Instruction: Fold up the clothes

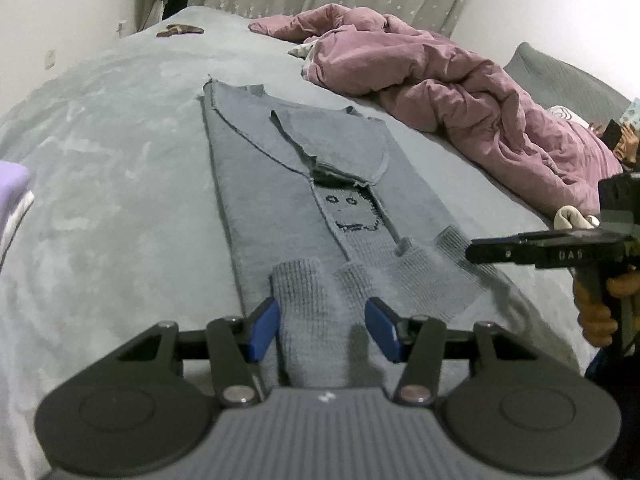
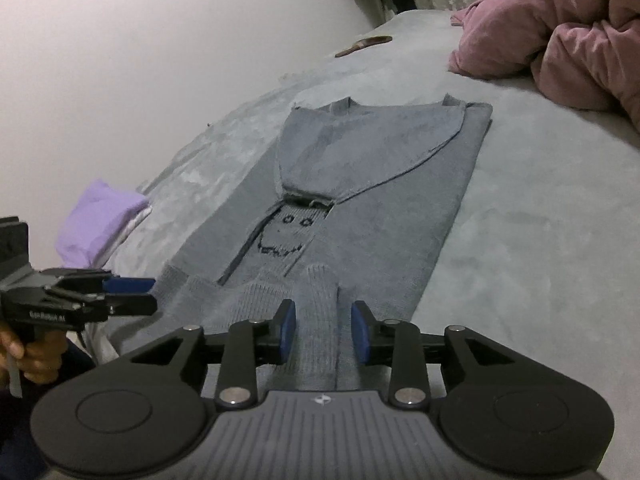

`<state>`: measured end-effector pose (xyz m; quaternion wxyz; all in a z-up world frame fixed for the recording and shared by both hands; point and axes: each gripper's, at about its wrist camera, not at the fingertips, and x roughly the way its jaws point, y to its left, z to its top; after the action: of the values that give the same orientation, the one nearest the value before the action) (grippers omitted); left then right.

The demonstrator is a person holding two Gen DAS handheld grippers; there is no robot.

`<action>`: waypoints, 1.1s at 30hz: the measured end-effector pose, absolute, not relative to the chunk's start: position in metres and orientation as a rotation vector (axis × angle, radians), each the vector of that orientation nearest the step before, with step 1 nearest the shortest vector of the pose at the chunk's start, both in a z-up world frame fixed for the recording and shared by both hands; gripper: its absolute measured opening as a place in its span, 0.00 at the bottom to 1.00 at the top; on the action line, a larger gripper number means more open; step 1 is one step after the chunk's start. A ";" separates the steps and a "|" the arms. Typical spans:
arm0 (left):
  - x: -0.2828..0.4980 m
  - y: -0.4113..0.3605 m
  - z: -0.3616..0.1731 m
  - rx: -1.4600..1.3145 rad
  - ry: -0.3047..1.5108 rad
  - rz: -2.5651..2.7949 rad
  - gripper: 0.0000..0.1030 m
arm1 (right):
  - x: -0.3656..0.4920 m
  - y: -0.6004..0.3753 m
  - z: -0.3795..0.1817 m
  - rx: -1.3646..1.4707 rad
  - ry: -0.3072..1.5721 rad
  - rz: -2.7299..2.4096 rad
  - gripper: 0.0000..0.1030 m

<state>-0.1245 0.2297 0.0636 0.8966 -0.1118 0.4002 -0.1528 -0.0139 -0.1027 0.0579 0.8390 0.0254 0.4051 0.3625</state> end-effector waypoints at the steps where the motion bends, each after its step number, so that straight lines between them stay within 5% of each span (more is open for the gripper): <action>1: -0.124 0.231 0.064 -0.237 0.831 -0.317 0.46 | -0.015 -0.101 0.057 0.042 0.858 0.771 0.30; 10: -0.113 0.227 0.061 -0.192 0.854 -0.315 0.45 | -0.015 -0.098 0.050 0.015 0.863 0.769 0.30; 18: -0.115 0.221 0.063 -0.139 0.829 -0.304 0.20 | -0.016 -0.099 0.049 0.027 0.860 0.788 0.30; 26: -0.109 0.231 0.060 -0.211 0.844 -0.336 0.19 | -0.012 -0.098 0.045 0.042 0.869 0.812 0.30; 33: -0.105 0.241 0.060 -0.290 0.817 -0.342 0.10 | -0.015 -0.102 0.050 0.057 0.839 0.824 0.10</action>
<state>-0.1053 0.2406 0.0604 0.8934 -0.1396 0.3940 -0.1648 -0.0154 -0.1018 0.0504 0.8317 0.0267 0.3956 0.3887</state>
